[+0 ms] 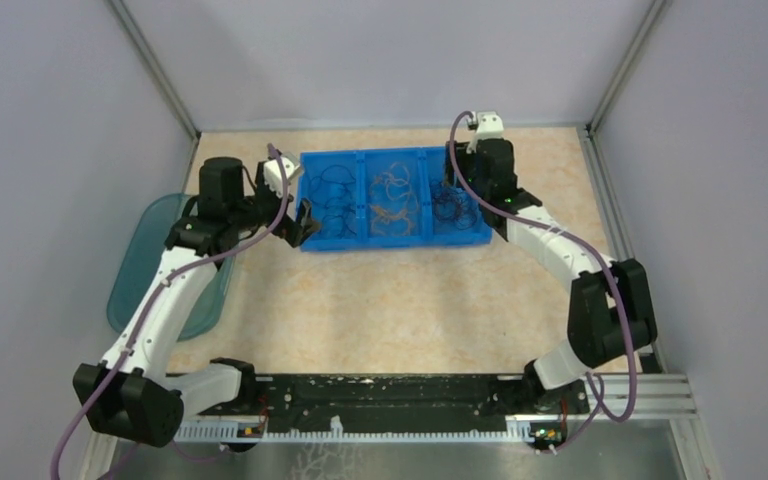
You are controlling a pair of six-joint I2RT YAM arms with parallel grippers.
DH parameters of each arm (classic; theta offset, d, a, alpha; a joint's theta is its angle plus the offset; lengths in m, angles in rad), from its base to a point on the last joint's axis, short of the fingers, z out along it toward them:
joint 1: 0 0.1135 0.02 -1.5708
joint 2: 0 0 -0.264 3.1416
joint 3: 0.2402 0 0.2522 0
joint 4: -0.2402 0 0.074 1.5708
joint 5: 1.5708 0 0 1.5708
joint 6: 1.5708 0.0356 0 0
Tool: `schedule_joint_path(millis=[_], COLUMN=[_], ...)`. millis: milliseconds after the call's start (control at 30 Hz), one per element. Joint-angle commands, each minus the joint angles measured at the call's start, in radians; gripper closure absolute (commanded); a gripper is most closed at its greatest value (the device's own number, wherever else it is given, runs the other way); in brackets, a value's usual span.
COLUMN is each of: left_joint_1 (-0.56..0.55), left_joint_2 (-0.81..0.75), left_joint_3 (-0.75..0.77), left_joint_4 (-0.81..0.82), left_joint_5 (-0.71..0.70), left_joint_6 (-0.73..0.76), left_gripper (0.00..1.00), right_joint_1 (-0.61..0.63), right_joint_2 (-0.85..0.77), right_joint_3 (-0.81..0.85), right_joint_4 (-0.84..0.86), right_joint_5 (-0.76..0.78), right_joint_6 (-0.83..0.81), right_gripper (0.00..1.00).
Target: Untangle the cables
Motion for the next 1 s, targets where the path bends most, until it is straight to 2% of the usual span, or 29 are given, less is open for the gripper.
schedule_joint_path(millis=[0, 167, 233, 267, 333, 500, 667, 733, 833, 967], left_joint_1=[0.007, 0.020, 0.033, 0.040, 0.053, 0.081, 0.112, 0.117, 0.135, 0.144], left_joint_2=[-0.020, -0.020, -0.023, -0.025, -0.029, 0.004, 0.047, 0.067, 0.107, 0.219], left_joint_3=[-0.051, -0.129, -0.184, -0.231, -0.313, -0.526, -0.717, -0.781, -0.858, -0.837], left_joint_4=[0.077, 0.156, 0.215, 0.248, 0.355, 0.627, 0.967, 1.110, 1.312, 1.433], left_joint_5=[-0.065, -0.082, -0.092, -0.092, -0.102, -0.141, -0.147, -0.156, -0.110, -0.122], left_joint_6=[-0.047, -0.051, -0.053, -0.054, -0.058, -0.078, -0.113, -0.117, -0.148, -0.213], left_gripper=[0.00, 0.00, 0.00, 0.00, 0.00, 0.00, 0.00, 0.00, 0.00, 0.00], right_joint_1=[-0.007, -0.008, -0.012, -0.017, -0.036, -0.050, -0.058, -0.073, -0.096, -0.124], right_joint_2=[-0.093, -0.242, -0.331, -0.378, -0.460, -0.681, -0.895, -0.921, -0.883, -0.684], right_joint_3=[0.055, -0.042, -0.137, -0.210, -0.306, -0.578, -0.812, -0.876, -0.944, -0.967], right_joint_4=[0.007, 0.000, 0.040, 0.061, 0.071, 0.111, 0.204, 0.235, 0.350, 0.524], right_joint_5=[0.007, 0.009, 0.004, 0.014, 0.082, 0.307, 0.600, 0.649, 0.643, 0.648], right_joint_6=[-0.005, 0.024, 0.037, 0.050, 0.089, 0.102, 0.024, 0.020, 0.028, 0.016], right_gripper=[0.29, 0.24, 0.15, 0.07, 0.01, 0.01, 0.01, 0.01, 0.01, 0.01])
